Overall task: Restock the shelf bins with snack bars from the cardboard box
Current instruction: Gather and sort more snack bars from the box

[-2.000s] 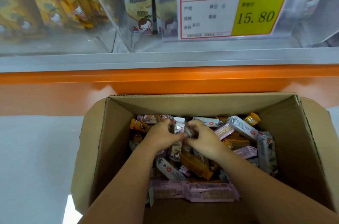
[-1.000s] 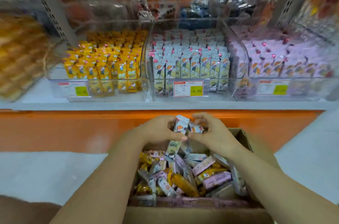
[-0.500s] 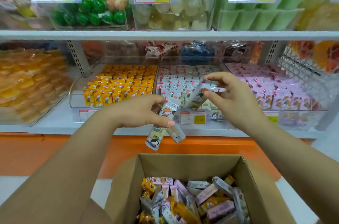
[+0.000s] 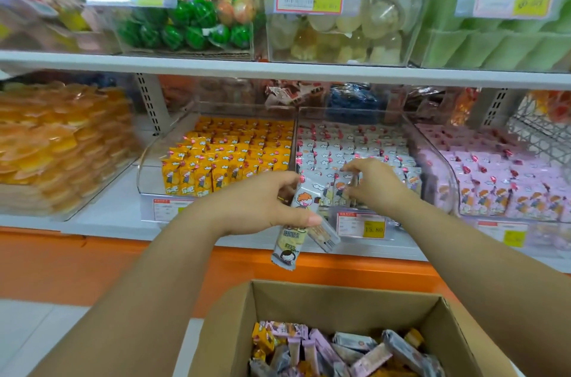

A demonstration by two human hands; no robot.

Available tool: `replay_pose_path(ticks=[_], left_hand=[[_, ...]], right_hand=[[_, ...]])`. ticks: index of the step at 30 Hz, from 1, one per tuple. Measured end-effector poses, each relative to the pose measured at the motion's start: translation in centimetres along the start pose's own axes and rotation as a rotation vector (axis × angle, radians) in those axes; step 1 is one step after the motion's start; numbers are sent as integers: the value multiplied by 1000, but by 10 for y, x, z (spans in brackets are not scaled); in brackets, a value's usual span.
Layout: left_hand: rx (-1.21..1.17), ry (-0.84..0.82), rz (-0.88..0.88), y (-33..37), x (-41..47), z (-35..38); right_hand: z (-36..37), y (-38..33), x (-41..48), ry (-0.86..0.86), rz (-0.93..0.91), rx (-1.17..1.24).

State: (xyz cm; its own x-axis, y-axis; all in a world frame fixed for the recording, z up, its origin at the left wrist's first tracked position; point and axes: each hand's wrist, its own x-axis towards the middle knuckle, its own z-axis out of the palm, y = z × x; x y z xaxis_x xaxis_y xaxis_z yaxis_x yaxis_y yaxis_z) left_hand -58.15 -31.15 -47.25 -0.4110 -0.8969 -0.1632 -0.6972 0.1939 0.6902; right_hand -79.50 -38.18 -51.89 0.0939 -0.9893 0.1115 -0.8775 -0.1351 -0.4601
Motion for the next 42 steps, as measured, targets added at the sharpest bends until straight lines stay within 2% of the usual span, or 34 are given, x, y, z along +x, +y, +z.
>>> replay_pose_path(ticks=[6, 10, 14, 18, 20, 24, 28, 30, 33, 35, 38, 42], left_hand=[[-179, -15, 13, 1, 0, -2], [-249, -11, 73, 5, 6, 1], [-380, 39, 122, 16, 11, 10], [-434, 56, 146, 25, 14, 20], [-472, 50, 151, 26, 17, 25], [-612, -14, 197, 29, 21, 32], [-821, -3, 256, 40, 19, 37], [-859, 82, 259, 44, 21, 37], [-757, 250, 238, 42, 29, 35], [-626, 251, 210, 40, 32, 36], [-490, 168, 151, 40, 35, 44], [-468, 202, 183, 43, 40, 46]], right_hand=[[-18, 1, -12, 31, -42, 26], [-42, -8, -46, 58, -209, 230], [-55, -10, -75, -125, -248, 380], [-58, -1, -76, -156, -212, 267], [-60, 1, -75, -228, -210, 242], [-66, 8, -79, -433, -175, 465], [-69, 11, -83, -509, -68, 735], [-70, 10, -83, -451, -7, 819], [-68, 12, -80, -105, -36, 627], [-64, 10, -81, 78, -69, 525], [-59, 4, -83, 101, -83, 629], [-66, 6, -80, 12, -63, 757]])
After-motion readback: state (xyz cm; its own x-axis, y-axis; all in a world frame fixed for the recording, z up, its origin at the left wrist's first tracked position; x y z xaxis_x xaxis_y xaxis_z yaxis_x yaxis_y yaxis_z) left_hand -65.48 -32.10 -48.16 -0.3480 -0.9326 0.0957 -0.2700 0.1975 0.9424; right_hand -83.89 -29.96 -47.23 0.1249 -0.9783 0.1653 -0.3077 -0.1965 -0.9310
